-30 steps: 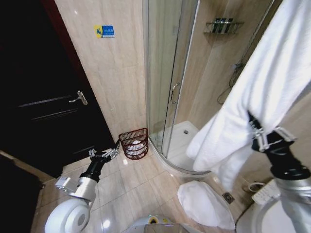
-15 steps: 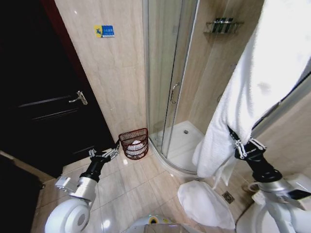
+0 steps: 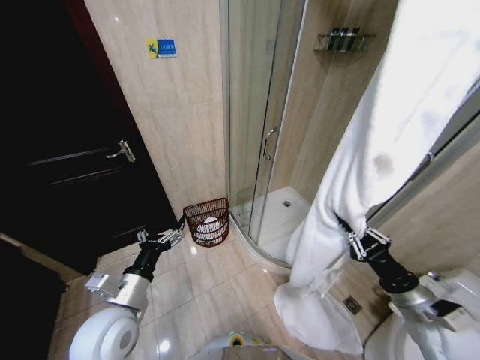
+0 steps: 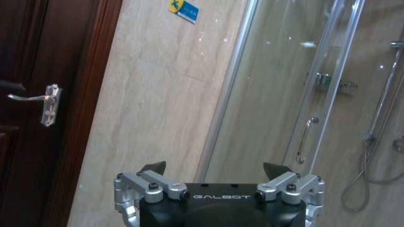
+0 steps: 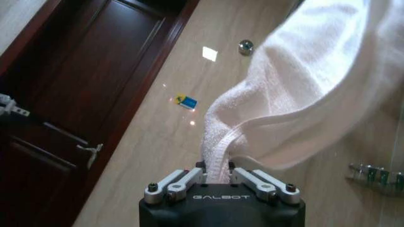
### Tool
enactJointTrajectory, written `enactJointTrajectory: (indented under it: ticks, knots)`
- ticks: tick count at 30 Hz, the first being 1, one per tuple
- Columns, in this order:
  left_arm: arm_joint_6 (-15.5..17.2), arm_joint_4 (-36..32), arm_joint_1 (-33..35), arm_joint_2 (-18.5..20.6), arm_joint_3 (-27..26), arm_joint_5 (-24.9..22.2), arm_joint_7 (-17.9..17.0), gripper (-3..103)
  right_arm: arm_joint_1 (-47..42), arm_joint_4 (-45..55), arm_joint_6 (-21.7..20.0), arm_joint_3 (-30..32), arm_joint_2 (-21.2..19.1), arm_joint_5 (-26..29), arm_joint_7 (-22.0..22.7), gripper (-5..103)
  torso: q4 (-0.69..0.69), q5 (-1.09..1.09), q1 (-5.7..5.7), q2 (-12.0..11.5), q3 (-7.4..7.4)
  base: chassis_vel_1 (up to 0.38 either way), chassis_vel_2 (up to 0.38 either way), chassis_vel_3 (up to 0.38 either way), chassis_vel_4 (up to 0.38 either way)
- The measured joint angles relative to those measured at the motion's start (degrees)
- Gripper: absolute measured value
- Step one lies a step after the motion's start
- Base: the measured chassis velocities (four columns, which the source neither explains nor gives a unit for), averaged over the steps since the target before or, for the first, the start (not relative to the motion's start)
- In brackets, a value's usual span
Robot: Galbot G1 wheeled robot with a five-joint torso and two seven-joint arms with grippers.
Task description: Discard the used towel into the hamper.
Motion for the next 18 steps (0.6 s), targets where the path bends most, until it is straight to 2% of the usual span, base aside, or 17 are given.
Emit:
enactJointTrajectory:
  ticks: [10,18]
  knots:
    - [0.00,0.00,0.00,0.00,0.00,0.00,0.00,100,-0.22,-1.21,0.95,-2.74,0.89,-1.84,-0.82,8,0.00,0.01,0.00,0.00,0.00,0.000,0.000,0.000,0.000]
    - [0.00,0.00,0.00,0.00,0.00,0.00,0.00,100,0.11,2.40,0.54,-2.07,0.52,-2.08,1.28,8,0.00,0.01,0.00,0.00,0.00,0.000,0.000,0.000,0.000]
